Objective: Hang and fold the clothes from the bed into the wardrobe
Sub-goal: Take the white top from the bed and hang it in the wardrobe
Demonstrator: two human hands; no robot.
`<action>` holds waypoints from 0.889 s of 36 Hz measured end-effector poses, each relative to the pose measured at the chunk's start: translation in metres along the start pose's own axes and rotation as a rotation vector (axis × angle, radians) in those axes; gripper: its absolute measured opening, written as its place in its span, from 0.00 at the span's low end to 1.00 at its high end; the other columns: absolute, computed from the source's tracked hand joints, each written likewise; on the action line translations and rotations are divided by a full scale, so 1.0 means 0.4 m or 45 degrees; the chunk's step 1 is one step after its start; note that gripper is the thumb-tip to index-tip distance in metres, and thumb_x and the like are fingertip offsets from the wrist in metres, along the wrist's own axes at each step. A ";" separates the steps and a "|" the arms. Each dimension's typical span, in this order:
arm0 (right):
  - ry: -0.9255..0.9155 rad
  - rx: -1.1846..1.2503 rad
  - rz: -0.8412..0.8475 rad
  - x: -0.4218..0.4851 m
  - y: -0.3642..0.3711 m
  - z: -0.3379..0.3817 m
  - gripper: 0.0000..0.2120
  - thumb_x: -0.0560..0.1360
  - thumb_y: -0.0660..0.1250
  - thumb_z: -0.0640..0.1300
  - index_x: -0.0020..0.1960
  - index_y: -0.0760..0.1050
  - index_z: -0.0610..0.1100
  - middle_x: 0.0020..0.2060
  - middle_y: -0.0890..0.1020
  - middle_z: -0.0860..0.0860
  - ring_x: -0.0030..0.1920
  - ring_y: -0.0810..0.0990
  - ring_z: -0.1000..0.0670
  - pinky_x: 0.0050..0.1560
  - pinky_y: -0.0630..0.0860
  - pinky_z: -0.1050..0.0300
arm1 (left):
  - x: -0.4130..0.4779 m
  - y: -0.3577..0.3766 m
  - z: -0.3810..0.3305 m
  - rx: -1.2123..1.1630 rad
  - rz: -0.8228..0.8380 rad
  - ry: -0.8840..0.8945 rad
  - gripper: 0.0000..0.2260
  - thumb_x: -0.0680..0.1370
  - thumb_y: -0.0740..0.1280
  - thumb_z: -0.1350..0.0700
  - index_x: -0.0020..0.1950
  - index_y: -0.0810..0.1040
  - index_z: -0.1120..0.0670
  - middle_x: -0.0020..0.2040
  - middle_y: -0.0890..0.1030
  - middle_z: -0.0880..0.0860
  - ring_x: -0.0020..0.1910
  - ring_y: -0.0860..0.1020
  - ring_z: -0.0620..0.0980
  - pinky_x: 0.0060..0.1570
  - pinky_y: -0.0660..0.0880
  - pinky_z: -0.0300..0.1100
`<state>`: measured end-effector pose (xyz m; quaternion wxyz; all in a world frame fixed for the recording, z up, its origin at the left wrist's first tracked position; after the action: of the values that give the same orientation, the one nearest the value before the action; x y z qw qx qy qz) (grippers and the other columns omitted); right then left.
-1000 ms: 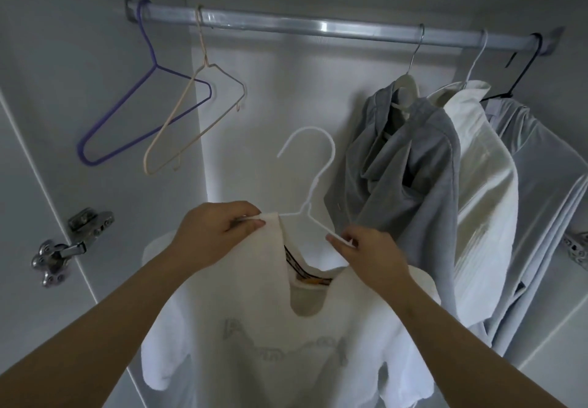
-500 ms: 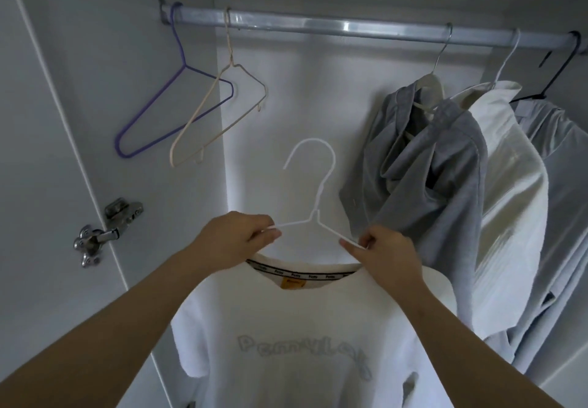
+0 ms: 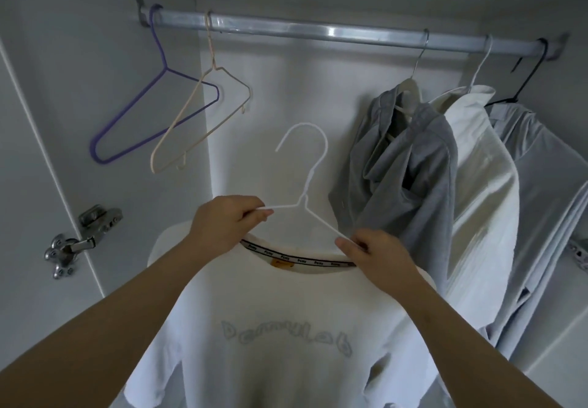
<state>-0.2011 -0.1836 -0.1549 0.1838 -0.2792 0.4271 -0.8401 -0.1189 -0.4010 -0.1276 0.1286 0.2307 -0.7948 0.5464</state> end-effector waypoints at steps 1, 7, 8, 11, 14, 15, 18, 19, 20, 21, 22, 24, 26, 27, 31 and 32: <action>0.040 0.061 0.057 0.003 0.001 0.000 0.22 0.77 0.62 0.53 0.30 0.61 0.46 0.25 0.66 0.52 0.28 0.65 0.54 0.33 0.62 0.59 | 0.004 0.003 -0.004 -0.022 0.003 0.008 0.12 0.78 0.61 0.45 0.42 0.80 0.50 0.31 0.76 0.47 0.32 0.73 0.43 0.33 0.66 0.40; 0.319 0.657 0.491 0.008 0.011 0.000 0.22 0.76 0.65 0.48 0.26 0.64 0.46 0.20 0.65 0.55 0.23 0.63 0.57 0.30 0.63 0.67 | 0.031 0.003 -0.018 -0.002 -0.206 0.163 0.22 0.73 0.56 0.40 0.41 0.83 0.53 0.32 0.81 0.49 0.33 0.78 0.50 0.37 0.72 0.44; 0.386 0.753 0.537 0.007 0.016 -0.002 0.21 0.76 0.65 0.46 0.26 0.65 0.45 0.20 0.66 0.54 0.22 0.63 0.57 0.29 0.63 0.67 | 0.033 0.001 -0.018 0.018 -0.229 0.129 0.19 0.73 0.58 0.41 0.45 0.83 0.52 0.37 0.82 0.48 0.38 0.79 0.50 0.42 0.70 0.43; 0.626 1.063 0.586 0.005 0.032 -0.009 0.18 0.78 0.62 0.42 0.30 0.69 0.42 0.18 0.65 0.53 0.19 0.63 0.57 0.22 0.62 0.66 | 0.034 -0.016 -0.016 -0.036 -0.397 0.057 0.12 0.73 0.66 0.50 0.53 0.82 0.53 0.46 0.82 0.51 0.45 0.79 0.53 0.45 0.66 0.41; 0.767 1.241 0.477 0.019 0.037 -0.013 0.15 0.79 0.60 0.42 0.34 0.73 0.40 0.18 0.67 0.52 0.19 0.64 0.56 0.21 0.63 0.66 | 0.039 -0.034 -0.024 -0.174 -0.441 -0.027 0.08 0.76 0.67 0.56 0.54 0.80 0.54 0.47 0.80 0.50 0.45 0.76 0.48 0.46 0.68 0.39; 0.789 1.284 0.430 0.028 0.034 -0.012 0.15 0.79 0.60 0.42 0.34 0.73 0.40 0.19 0.69 0.51 0.21 0.66 0.55 0.25 0.65 0.64 | 0.043 -0.033 -0.026 -0.212 -0.413 -0.052 0.07 0.77 0.66 0.57 0.54 0.80 0.54 0.46 0.78 0.48 0.44 0.75 0.46 0.45 0.68 0.37; 0.823 1.427 0.362 0.057 0.014 0.010 0.17 0.79 0.59 0.42 0.32 0.71 0.41 0.20 0.71 0.49 0.23 0.68 0.52 0.31 0.66 0.58 | 0.059 -0.030 -0.028 -0.255 -0.337 -0.111 0.06 0.77 0.65 0.57 0.53 0.79 0.52 0.43 0.77 0.45 0.42 0.74 0.43 0.40 0.67 0.31; 0.826 1.476 0.347 0.069 0.001 0.021 0.17 0.79 0.59 0.42 0.31 0.70 0.42 0.20 0.71 0.48 0.23 0.69 0.51 0.31 0.66 0.58 | 0.066 -0.030 -0.027 -0.267 -0.327 -0.134 0.06 0.77 0.65 0.56 0.53 0.79 0.51 0.43 0.76 0.45 0.41 0.74 0.43 0.40 0.67 0.32; 0.826 1.520 0.325 0.082 -0.014 0.032 0.16 0.78 0.59 0.41 0.31 0.70 0.41 0.20 0.71 0.48 0.22 0.69 0.51 0.30 0.67 0.58 | 0.075 -0.031 -0.026 -0.281 -0.319 -0.164 0.06 0.77 0.65 0.56 0.53 0.78 0.51 0.41 0.76 0.44 0.40 0.74 0.43 0.40 0.67 0.33; 0.818 1.547 0.301 0.097 -0.031 0.042 0.16 0.78 0.59 0.41 0.31 0.70 0.41 0.22 0.72 0.47 0.23 0.70 0.50 0.30 0.68 0.58 | 0.084 -0.032 -0.025 -0.298 -0.314 -0.195 0.06 0.77 0.65 0.55 0.53 0.78 0.51 0.40 0.76 0.44 0.39 0.74 0.43 0.39 0.67 0.33; 0.807 1.556 0.276 0.113 -0.048 0.052 0.16 0.77 0.60 0.41 0.31 0.70 0.41 0.23 0.72 0.47 0.23 0.70 0.50 0.29 0.68 0.59 | 0.093 -0.034 -0.023 -0.315 -0.312 -0.222 0.06 0.78 0.64 0.55 0.52 0.78 0.50 0.38 0.76 0.43 0.39 0.74 0.44 0.37 0.67 0.33; 0.778 1.543 0.230 0.144 -0.082 0.070 0.16 0.77 0.60 0.40 0.30 0.70 0.42 0.22 0.72 0.47 0.22 0.70 0.50 0.27 0.68 0.60 | 0.112 -0.040 -0.023 -0.345 -0.322 -0.263 0.06 0.78 0.64 0.55 0.52 0.78 0.51 0.37 0.76 0.44 0.38 0.74 0.45 0.38 0.69 0.36; 0.751 1.535 0.184 0.176 -0.111 0.084 0.17 0.77 0.59 0.39 0.30 0.69 0.41 0.22 0.71 0.47 0.21 0.68 0.50 0.27 0.67 0.61 | 0.133 -0.050 -0.023 -0.378 -0.342 -0.294 0.05 0.78 0.64 0.56 0.51 0.79 0.51 0.36 0.76 0.45 0.37 0.74 0.47 0.39 0.70 0.38; 0.739 1.536 0.165 0.190 -0.125 0.091 0.17 0.77 0.58 0.39 0.30 0.68 0.41 0.23 0.70 0.47 0.22 0.67 0.50 0.27 0.66 0.61 | 0.145 -0.056 -0.023 -0.395 -0.346 -0.308 0.05 0.78 0.63 0.56 0.51 0.79 0.51 0.36 0.76 0.45 0.37 0.75 0.47 0.40 0.71 0.39; 0.714 1.611 0.102 0.239 -0.176 0.108 0.16 0.77 0.57 0.37 0.31 0.65 0.42 0.25 0.66 0.47 0.22 0.66 0.50 0.23 0.67 0.65 | 0.186 -0.080 -0.028 -0.491 -0.334 -0.325 0.04 0.78 0.63 0.56 0.47 0.77 0.48 0.40 0.79 0.48 0.41 0.80 0.50 0.43 0.75 0.42; 0.707 1.632 0.090 0.250 -0.188 0.111 0.16 0.78 0.56 0.37 0.31 0.64 0.42 0.23 0.67 0.47 0.20 0.67 0.50 0.22 0.68 0.67 | 0.194 -0.087 -0.031 -0.528 -0.341 -0.321 0.04 0.78 0.64 0.56 0.46 0.77 0.48 0.40 0.79 0.48 0.41 0.80 0.51 0.44 0.76 0.44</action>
<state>-0.2565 -0.2229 -0.0406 0.2234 0.1234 -0.1126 -0.9603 -0.1686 -0.4173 -0.0592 0.1444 0.3687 -0.8618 0.3172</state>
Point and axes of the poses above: each hand's wrist, its own x-axis towards the middle knuckle, its own y-axis out of the palm, z = x × y, the point moved 6 cm from there along x, towards the middle knuckle
